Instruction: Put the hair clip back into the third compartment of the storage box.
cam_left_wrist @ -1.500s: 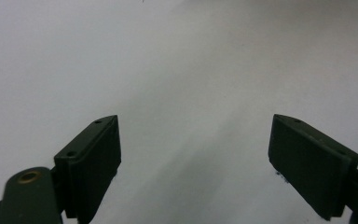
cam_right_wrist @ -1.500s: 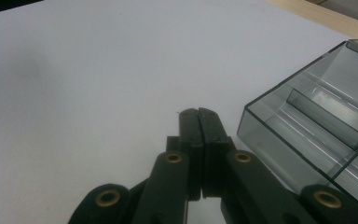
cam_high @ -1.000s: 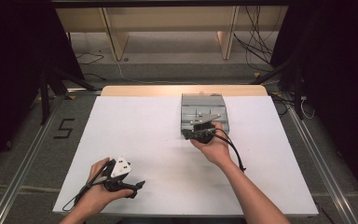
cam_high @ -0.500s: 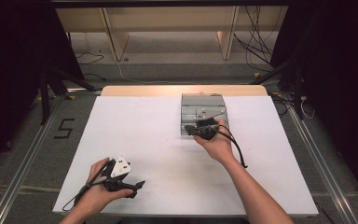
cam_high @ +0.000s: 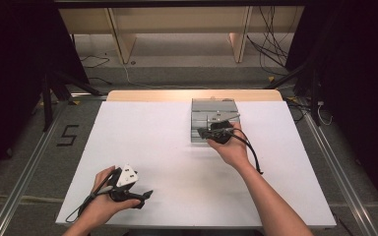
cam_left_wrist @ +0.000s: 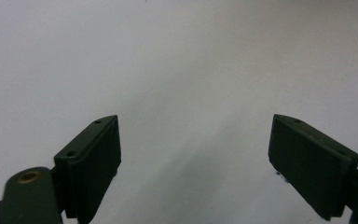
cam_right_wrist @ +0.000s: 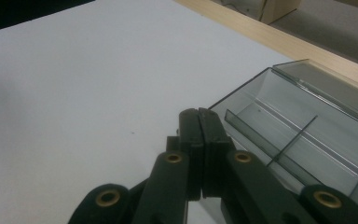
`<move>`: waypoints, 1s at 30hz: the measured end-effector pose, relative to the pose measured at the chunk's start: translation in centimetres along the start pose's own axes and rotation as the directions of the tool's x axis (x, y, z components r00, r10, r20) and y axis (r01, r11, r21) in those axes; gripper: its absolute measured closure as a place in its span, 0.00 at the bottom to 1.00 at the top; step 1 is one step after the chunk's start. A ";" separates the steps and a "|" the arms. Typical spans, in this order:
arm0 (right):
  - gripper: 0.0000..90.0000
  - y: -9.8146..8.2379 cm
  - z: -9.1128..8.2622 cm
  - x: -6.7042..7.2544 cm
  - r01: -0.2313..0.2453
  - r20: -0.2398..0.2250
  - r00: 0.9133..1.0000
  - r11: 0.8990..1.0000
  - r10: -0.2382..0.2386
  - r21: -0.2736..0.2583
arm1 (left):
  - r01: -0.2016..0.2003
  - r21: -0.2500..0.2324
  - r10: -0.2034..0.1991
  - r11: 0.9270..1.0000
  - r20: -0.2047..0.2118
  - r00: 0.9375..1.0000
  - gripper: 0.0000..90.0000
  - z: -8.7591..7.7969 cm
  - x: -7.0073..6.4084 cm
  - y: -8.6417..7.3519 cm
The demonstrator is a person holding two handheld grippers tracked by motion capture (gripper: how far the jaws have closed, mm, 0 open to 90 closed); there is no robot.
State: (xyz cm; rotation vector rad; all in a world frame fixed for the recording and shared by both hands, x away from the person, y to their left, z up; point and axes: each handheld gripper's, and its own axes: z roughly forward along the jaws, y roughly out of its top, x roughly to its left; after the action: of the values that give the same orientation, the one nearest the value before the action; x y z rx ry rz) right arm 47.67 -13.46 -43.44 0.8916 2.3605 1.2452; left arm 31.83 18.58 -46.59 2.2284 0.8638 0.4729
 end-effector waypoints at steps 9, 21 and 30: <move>1.00 -0.2 -0.2 -0.9 -0.018 0.020 1.000 1.000 0.018 0.003 | 0.003 -0.002 -0.003 1.000 -0.001 1.000 0.19 0.0 0.0 0.0; 1.00 -0.3 -0.4 -1.8 -0.034 0.037 0.999 0.999 0.034 0.003 | -0.003 0.001 0.003 1.000 -0.004 1.000 0.19 0.0 0.1 0.0; 1.00 0.1 -0.6 -2.3 -0.040 0.055 0.998 0.999 0.040 0.003 | -0.003 0.001 0.003 1.000 -0.004 1.000 0.19 0.0 0.1 -0.1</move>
State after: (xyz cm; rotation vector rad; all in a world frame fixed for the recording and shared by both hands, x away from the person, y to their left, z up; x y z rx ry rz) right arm 49.13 -15.32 -43.08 0.9663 2.3139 1.2160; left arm 31.89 18.72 -46.59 2.2311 0.8631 0.4788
